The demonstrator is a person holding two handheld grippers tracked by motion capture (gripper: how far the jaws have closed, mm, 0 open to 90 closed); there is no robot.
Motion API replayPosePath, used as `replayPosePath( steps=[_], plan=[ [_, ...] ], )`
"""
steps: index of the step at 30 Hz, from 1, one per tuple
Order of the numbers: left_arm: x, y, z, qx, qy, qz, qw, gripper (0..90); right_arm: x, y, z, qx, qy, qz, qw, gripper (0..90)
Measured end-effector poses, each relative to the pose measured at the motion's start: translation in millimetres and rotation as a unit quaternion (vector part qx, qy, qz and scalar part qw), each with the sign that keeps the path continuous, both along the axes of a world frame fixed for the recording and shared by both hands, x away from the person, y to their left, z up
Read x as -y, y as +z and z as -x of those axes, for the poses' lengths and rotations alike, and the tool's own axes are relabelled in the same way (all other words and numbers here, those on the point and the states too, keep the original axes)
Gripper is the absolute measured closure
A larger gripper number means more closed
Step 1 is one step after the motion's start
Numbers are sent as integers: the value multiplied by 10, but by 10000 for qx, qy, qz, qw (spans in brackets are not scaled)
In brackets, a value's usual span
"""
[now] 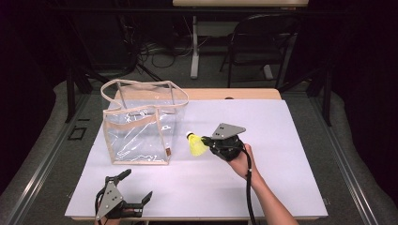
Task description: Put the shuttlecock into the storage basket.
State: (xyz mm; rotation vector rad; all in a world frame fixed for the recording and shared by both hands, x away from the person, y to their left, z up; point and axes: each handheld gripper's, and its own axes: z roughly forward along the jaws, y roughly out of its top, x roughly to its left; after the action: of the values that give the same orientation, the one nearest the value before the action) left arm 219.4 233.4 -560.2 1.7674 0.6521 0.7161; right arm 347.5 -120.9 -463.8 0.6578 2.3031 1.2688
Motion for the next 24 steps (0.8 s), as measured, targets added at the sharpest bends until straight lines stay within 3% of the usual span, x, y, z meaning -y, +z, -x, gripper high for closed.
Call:
replayPosePath(
  steps=[24],
  plan=[
    [0, -1, -1, -10, -2, 15, 10000, 0, 59, 235, -5, 150, -16, -92, 9998, 894]
  ],
)
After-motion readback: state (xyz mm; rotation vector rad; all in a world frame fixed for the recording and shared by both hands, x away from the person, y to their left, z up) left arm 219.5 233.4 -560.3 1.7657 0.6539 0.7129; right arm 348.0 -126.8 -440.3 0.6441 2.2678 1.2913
